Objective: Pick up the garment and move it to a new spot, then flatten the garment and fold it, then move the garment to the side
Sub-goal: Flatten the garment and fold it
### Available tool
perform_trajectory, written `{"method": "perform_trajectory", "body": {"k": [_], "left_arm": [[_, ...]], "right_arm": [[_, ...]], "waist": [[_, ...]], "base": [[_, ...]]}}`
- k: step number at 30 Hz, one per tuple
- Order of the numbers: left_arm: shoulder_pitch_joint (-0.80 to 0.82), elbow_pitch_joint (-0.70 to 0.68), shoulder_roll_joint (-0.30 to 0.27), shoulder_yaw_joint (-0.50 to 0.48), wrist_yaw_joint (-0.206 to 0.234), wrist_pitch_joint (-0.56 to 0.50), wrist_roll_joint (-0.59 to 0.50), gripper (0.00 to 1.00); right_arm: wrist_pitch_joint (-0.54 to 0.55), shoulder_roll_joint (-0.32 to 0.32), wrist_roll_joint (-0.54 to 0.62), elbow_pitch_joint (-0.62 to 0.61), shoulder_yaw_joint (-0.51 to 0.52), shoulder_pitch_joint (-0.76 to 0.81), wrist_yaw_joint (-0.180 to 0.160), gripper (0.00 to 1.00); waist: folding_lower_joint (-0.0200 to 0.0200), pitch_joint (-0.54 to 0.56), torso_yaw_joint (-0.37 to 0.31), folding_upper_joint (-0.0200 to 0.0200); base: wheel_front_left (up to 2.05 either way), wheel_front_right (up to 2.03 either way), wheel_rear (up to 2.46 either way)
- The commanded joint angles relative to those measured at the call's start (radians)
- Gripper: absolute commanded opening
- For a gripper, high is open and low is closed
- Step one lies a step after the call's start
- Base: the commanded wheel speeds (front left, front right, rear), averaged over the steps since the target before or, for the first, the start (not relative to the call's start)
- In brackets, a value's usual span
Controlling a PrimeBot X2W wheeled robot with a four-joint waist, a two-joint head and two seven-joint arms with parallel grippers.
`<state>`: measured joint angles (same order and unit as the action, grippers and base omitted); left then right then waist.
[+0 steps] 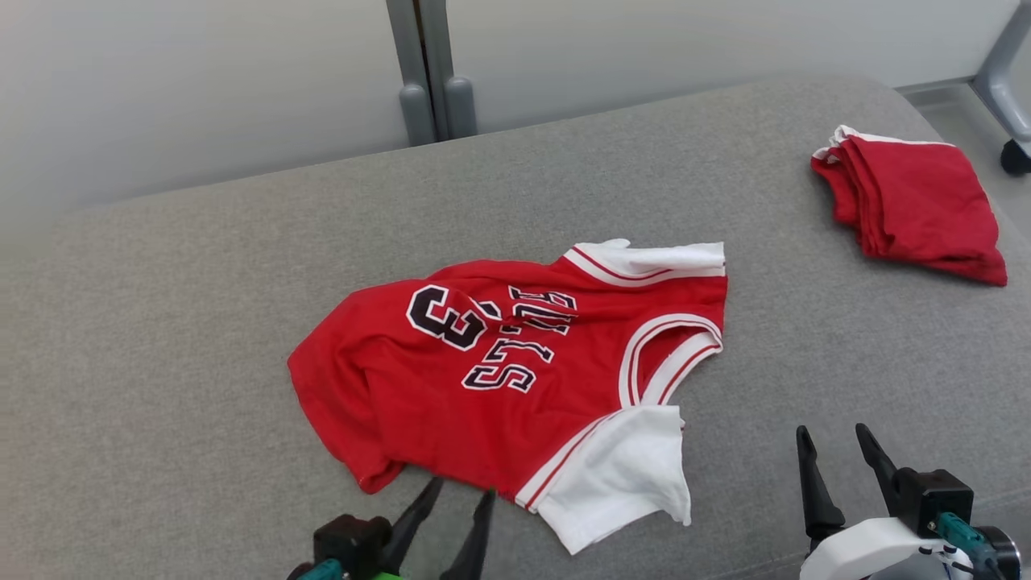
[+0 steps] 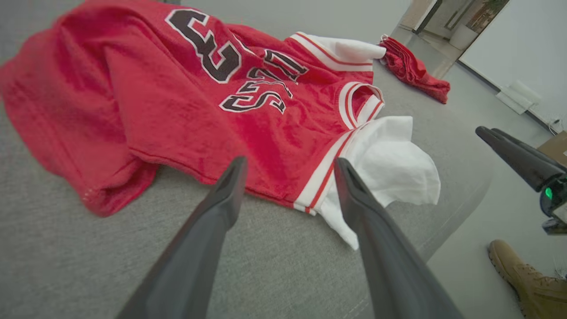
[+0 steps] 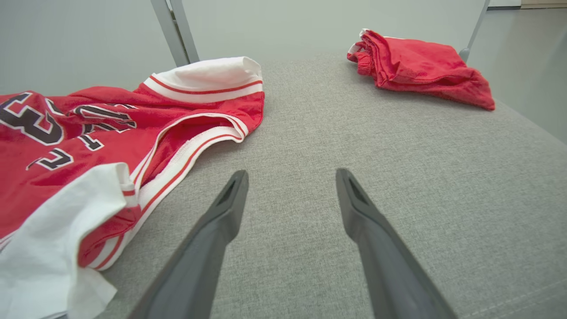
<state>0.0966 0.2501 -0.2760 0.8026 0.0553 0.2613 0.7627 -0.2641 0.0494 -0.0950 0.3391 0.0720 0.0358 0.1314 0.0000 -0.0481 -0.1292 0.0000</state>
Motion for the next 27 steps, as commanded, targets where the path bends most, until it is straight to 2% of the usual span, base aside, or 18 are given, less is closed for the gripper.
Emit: {"method": "perform_trajectory", "body": {"k": [1,8,12,22,27], "left_arm": [[-0.041,-0.030,0.001,-0.046,0.018,0.004,-0.029,1.00],[-0.189,-0.147,0.046,-0.284,0.088,0.004,-0.213,1.00],[-0.259,-0.180,0.090,-0.415,0.099,0.004,-0.300,1.00],[-0.358,-0.204,0.189,-0.645,0.020,0.004,-0.474,1.00],[-0.367,-0.209,0.216,-0.722,-0.045,0.004,-0.516,1.00]], "right_arm": [[0.000,0.002,0.012,-0.012,0.004,0.014,-0.002,1.00],[0.000,0.002,0.041,-0.067,0.006,0.019,-0.002,1.00],[0.000,0.002,0.049,-0.086,0.006,0.024,-0.002,1.00],[0.000,0.002,0.045,-0.050,0.012,0.064,-0.002,1.00],[0.000,0.002,0.046,-0.032,-0.003,0.068,-0.002,1.00]], "waist": [[0.0000,0.034,0.037,0.0000],[0.0000,0.066,0.091,0.0000],[0.0000,0.082,0.121,0.0000],[0.0000,0.113,0.179,0.0000],[0.0000,0.109,0.189,0.0000]], "base": [[0.00,0.00,0.00],[0.00,0.00,0.00],[0.00,0.00,0.00],[0.00,0.00,0.00],[0.00,0.00,0.00]]}}
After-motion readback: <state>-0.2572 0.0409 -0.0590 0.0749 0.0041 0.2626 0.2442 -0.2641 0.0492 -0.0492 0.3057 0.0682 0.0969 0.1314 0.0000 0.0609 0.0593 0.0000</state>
